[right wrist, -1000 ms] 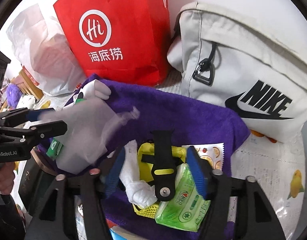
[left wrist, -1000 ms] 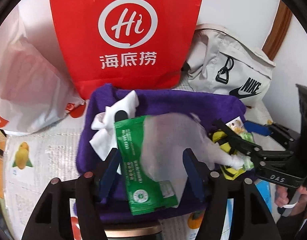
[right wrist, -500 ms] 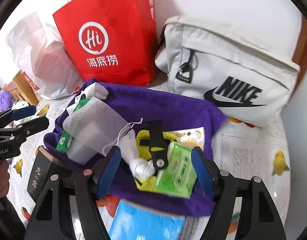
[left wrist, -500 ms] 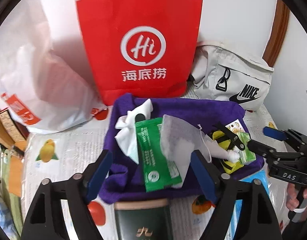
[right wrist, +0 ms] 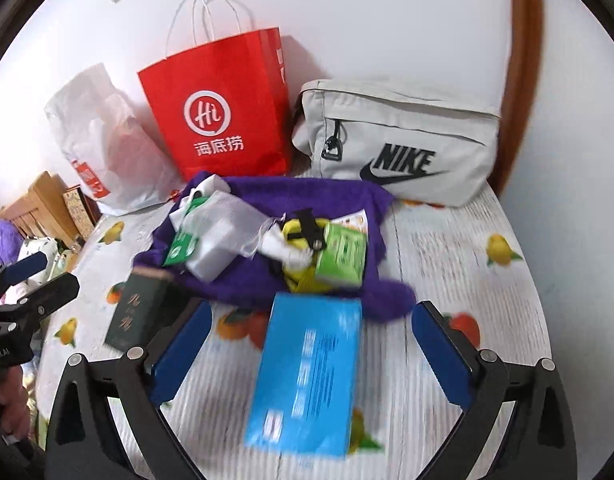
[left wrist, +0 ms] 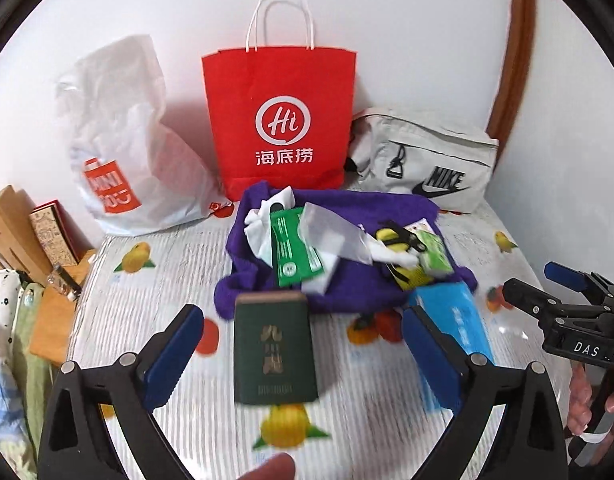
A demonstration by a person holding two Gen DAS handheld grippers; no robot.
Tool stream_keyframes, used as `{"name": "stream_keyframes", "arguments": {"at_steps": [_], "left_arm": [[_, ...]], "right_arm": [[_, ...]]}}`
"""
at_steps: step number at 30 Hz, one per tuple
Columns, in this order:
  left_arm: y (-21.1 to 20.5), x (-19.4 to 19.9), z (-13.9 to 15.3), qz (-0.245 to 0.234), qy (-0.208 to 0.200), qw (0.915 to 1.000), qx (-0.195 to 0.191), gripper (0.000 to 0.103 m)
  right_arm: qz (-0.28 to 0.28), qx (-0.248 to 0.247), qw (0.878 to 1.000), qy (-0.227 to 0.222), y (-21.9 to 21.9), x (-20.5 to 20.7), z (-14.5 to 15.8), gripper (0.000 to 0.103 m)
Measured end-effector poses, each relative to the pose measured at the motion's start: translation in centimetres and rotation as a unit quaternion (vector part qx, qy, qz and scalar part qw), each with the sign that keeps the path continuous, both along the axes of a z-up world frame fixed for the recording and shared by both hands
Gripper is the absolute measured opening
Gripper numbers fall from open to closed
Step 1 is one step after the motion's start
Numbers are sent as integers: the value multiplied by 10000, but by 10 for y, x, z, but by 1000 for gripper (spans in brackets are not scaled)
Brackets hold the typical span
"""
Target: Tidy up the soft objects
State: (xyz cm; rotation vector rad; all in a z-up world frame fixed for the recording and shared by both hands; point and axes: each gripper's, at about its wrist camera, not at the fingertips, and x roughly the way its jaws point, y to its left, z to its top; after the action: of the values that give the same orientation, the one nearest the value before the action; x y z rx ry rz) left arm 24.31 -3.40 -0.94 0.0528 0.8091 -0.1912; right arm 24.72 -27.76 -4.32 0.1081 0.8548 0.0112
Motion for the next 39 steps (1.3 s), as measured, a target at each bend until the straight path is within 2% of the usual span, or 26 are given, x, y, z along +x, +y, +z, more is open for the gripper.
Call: {"name": "stream_keyframes", "arguments": {"at_steps": [4, 10, 15, 18, 28, 39], "left_arm": [[5, -46, 7, 79, -130, 9998, -106, 100], [5, -101, 10, 95, -278, 9995, -63, 100], [10, -141, 12, 279, -491, 9984, 63, 100], [17, -159, 13, 326, -524, 9981, -20, 100], [15, -192, 13, 400, -613, 9973, 104, 100], [12, -195, 11, 364, -579, 9975, 199, 100]], "right_arm": [[-91, -31, 10000, 2, 6, -47, 5, 99], [-92, 72, 9998, -152, 12, -106, 8, 99], [-181, -288, 9989, -324, 19, -144, 16, 99], [-197, -447, 9978, -450, 24, -165, 20, 99], [-229, -333, 9972, -624, 23, -205, 24, 99], [-265, -231, 9977, -579, 18, -208, 21, 99]]}}
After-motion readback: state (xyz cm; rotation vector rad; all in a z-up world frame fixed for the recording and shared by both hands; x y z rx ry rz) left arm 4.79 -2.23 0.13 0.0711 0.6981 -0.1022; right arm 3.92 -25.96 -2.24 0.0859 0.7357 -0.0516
